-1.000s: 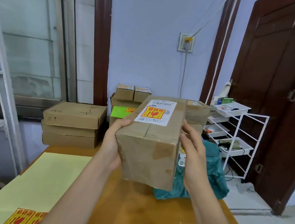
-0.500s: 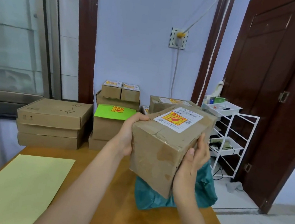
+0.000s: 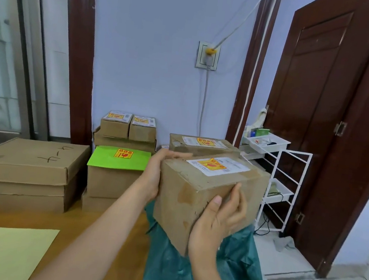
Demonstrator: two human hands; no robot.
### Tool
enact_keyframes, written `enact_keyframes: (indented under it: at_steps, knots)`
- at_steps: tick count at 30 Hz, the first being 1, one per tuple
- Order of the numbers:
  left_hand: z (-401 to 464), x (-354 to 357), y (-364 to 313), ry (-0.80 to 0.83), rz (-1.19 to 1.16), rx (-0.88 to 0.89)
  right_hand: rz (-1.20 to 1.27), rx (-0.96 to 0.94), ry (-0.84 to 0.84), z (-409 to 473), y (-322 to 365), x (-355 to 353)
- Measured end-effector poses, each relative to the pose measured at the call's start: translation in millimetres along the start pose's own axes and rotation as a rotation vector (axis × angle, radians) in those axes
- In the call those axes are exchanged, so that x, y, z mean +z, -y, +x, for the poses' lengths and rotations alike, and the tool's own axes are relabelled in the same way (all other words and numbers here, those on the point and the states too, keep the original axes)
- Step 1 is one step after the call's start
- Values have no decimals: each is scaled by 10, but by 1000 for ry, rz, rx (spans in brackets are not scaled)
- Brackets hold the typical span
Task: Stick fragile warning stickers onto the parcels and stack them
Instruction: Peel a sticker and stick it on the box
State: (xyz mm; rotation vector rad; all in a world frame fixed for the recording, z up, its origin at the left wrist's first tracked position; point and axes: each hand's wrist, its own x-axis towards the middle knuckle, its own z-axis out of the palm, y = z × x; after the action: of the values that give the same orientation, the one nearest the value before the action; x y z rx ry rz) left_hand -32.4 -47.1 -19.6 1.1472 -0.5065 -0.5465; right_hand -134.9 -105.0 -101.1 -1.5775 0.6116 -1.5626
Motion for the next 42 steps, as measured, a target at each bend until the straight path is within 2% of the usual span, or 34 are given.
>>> enact_keyframes:
  at_steps: [3,5,9,12,16,19,22,25,29,36,39,42]
  knots:
    - [116,-70,206,-221,27,193,-78,-47,34,-67,-136,37]
    - [102,-93,253,-295,84,307,-103,-85,33,-65,-194,26]
    - [-31,-165,350,-325,146,416,-132,-116,-12,39,-204,-68]
    - [-288,-210,504,-374,298,552,-127,-49,-48,197,-243,-163]
    - [-677,-184,840,-264,459,670,-105,63,-112,546,-369,-290]
    - [-828,-108,1015,-159,608,634,-59,164,-39,778,-551,-362]
    - [-830,-16,1020,-132,707,591,102,281,96,882,-613,-382]
    - [-753,25,933,-147,643,550,287,388,98,919,-524,-370]
    - [-560,-71,762,-67,572,490,348,402,80,920,-499,-392]
    - [-285,-355,704,52,467,366,370,369,195,763,-492,-511]
    - [-286,-456,768,77,440,289,252,348,211,741,-472,-542]
    - [-325,-529,765,77,454,284,84,234,120,716,-400,-506]
